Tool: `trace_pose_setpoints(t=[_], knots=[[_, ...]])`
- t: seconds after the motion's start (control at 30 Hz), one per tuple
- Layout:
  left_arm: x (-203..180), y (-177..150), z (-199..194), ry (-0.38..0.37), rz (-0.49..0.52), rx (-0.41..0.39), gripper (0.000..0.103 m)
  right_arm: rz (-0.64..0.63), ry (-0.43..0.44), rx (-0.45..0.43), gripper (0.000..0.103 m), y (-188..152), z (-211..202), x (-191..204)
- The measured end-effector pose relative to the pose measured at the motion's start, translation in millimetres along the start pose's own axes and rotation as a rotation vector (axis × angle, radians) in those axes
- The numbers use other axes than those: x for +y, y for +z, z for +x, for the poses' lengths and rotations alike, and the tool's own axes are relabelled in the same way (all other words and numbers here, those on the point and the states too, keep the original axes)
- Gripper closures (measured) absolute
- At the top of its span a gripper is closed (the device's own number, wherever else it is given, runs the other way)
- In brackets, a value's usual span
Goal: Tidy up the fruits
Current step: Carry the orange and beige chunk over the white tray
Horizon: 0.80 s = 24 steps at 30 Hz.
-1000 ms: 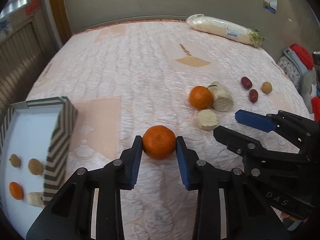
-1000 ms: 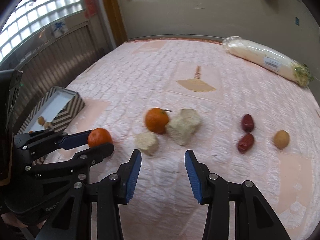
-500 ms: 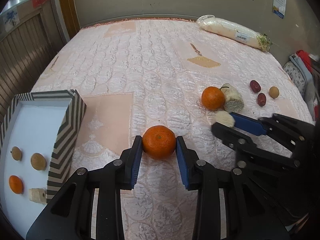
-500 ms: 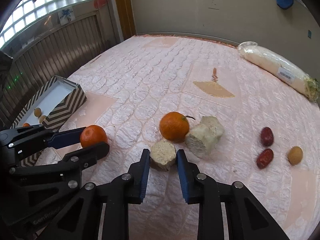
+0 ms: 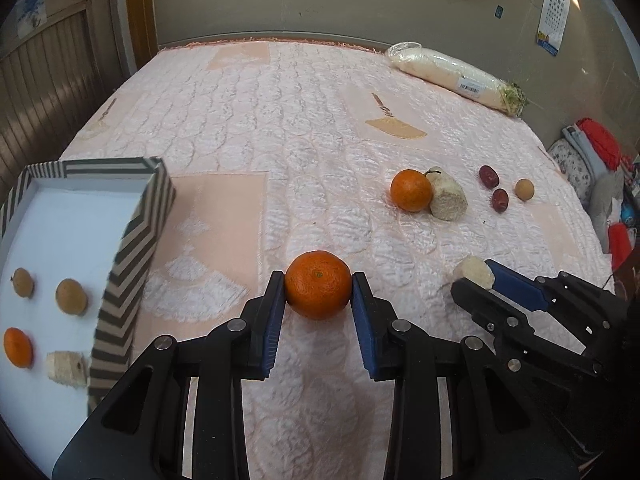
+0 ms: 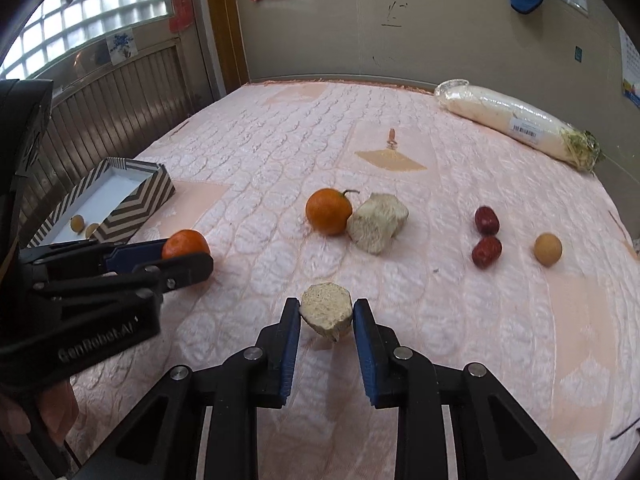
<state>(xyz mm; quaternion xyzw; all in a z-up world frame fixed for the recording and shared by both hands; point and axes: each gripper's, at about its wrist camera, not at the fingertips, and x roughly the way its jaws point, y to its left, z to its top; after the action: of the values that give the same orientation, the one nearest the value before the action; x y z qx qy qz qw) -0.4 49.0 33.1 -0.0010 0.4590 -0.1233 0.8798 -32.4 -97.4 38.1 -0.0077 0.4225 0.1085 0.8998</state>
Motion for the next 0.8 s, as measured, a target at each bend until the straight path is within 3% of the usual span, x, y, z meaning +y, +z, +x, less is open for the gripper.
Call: trace_pose_setpoints(t=[0.43, 0.8], knots=[[6, -18, -38, 0.064, 0.005, -0.037, 0.071, -0.022, 0.03, -0.043, 0.077, -1, -24, 32], [37, -29, -64, 0.118, -0.042, -0.067, 0.071, -0.067, 0.058, -0.057, 0.077, 6, -33, 71]])
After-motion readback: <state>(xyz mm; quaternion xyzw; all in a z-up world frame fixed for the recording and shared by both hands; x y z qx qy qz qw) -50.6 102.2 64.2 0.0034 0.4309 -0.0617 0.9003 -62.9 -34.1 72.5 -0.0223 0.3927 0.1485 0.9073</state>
